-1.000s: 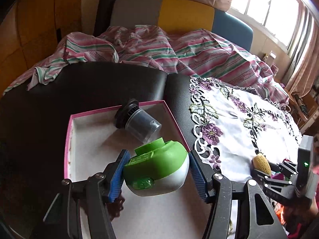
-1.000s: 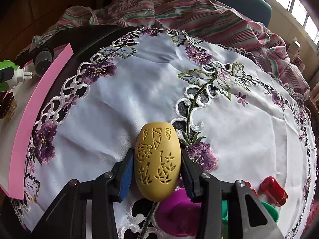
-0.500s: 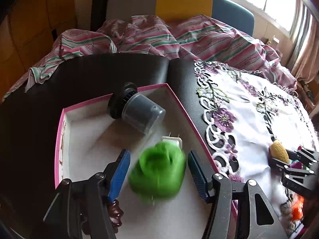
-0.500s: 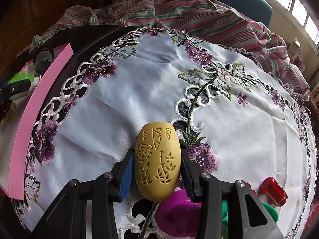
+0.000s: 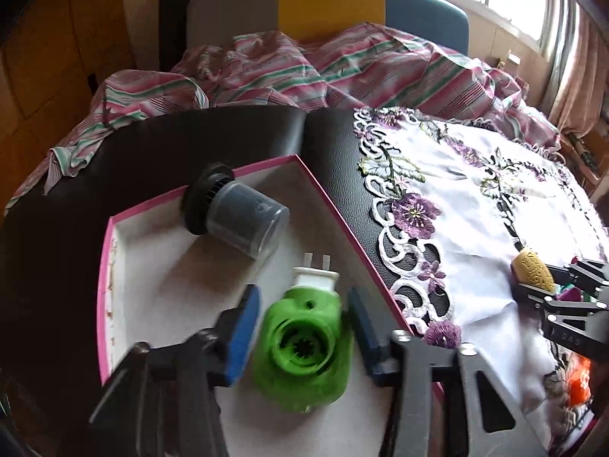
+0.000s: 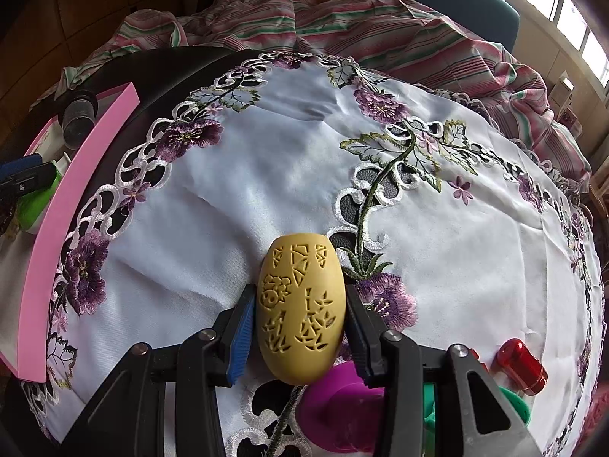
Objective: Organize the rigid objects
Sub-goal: 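Lower the green device into the tray with the left gripper and release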
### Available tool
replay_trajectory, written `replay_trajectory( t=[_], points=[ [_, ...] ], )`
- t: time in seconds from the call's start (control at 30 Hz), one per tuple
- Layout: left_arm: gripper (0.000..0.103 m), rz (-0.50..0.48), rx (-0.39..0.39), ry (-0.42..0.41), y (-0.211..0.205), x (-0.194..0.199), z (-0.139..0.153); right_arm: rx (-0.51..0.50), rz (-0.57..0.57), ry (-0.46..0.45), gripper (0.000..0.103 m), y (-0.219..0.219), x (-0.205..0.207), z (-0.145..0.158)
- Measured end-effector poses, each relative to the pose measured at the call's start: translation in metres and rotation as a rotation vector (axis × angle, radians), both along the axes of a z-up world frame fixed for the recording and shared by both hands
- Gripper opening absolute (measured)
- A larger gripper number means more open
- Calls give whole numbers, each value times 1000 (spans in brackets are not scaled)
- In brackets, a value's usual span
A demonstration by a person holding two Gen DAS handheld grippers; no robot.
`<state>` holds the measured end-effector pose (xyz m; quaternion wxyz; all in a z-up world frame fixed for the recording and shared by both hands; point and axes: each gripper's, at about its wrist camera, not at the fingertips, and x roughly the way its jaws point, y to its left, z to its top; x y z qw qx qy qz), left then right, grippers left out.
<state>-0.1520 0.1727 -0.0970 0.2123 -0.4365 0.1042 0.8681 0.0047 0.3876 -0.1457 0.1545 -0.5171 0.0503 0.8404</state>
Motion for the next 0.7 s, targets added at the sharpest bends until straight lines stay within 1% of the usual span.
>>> replay_trajectory(
  t=[0.03, 0.1, 0.17, 0.23, 0.3, 0.37, 0.4, 0.43, 0.47, 0.5, 0.63, 0.7],
  points=[
    [45, 4, -8, 8, 2, -2, -2, -1, -1, 1, 44, 0, 0, 0],
    [45, 26, -2, -23, 4, -9, -5, -1, 1, 1, 44, 1, 0, 0],
    [39, 43, 16, -35, 3, -19, -6, -1, 0, 1, 44, 0, 0, 0],
    [36, 57, -4, -36, 4, -25, -9, -1, 1, 1, 44, 1, 0, -1],
    [33, 62, 11, -51, 2, -27, -8, -3, 0, 2, 44, 1, 1, -1],
    [33, 55, 36, -44, -1, -23, -1, -8, -1, 4, 44, 2, 0, -1],
    [34, 51, 52, -31, -3, -20, 4, -9, -2, 5, 44, 2, 0, -1],
    [40, 51, 57, -22, -4, -18, 7, -9, -2, 5, 44, 2, 0, -1],
    [42, 53, 59, -16, -5, -16, 10, -7, -2, 5, 44, 2, 0, -1],
    [44, 55, 65, -11, -7, -13, 14, -6, -1, 5, 44, 2, 0, -1],
    [45, 73, 85, 9, -15, 1, 30, -5, -1, 8, 44, 2, 0, -2],
    [50, 84, 91, 25, -21, 9, 37, -2, 0, 9, 44, 2, 1, -2]
  ],
)
